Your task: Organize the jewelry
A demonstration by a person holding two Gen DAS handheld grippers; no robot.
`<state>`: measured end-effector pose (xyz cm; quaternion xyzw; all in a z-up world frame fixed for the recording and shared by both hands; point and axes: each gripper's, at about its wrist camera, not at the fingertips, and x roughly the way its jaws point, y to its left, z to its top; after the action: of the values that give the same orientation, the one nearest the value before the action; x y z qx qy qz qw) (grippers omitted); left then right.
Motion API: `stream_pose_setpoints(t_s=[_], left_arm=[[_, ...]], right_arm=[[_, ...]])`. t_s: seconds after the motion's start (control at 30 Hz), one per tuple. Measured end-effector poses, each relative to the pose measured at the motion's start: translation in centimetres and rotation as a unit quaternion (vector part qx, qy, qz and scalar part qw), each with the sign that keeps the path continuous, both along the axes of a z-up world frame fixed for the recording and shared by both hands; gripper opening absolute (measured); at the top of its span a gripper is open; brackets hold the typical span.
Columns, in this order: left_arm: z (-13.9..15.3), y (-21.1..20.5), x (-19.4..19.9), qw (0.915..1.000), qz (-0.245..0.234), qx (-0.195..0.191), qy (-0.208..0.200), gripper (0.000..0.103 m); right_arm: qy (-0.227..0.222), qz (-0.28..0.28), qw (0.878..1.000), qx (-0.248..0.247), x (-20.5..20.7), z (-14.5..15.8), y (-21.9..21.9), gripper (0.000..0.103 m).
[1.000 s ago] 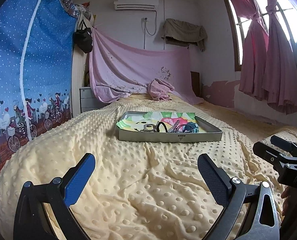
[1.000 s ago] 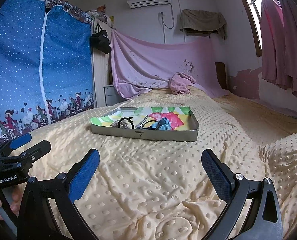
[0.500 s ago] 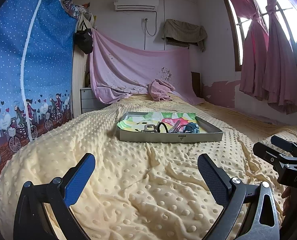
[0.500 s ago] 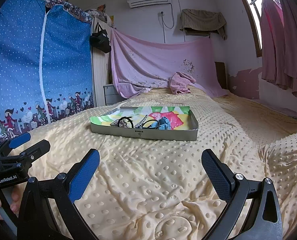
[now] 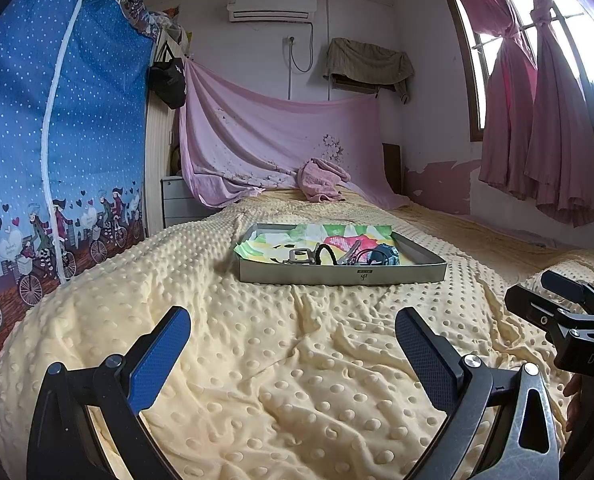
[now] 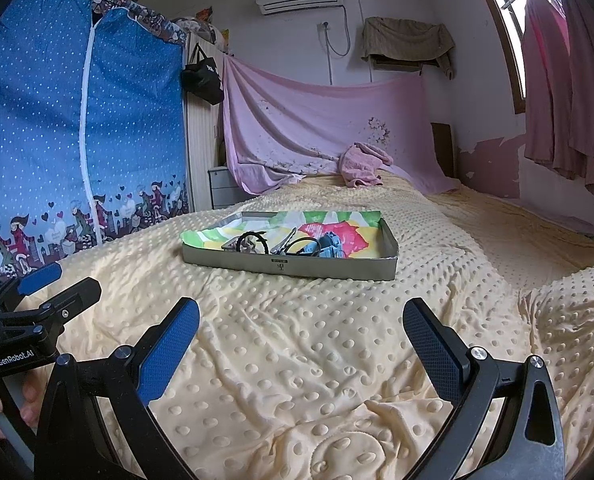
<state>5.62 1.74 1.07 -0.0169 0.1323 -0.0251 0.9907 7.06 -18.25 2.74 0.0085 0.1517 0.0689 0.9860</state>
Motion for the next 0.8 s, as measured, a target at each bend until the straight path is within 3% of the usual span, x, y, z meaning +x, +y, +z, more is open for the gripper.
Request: stream_pose_setpoints(t_s=[0.8], left_arm=[[-0.04,0.1,0.01,1.0,0.0,0.003,0.0,0.103]], right_arm=[[0.0,0.0,1.0,0.0,-0.05,-0.14,0.01,0.1]])
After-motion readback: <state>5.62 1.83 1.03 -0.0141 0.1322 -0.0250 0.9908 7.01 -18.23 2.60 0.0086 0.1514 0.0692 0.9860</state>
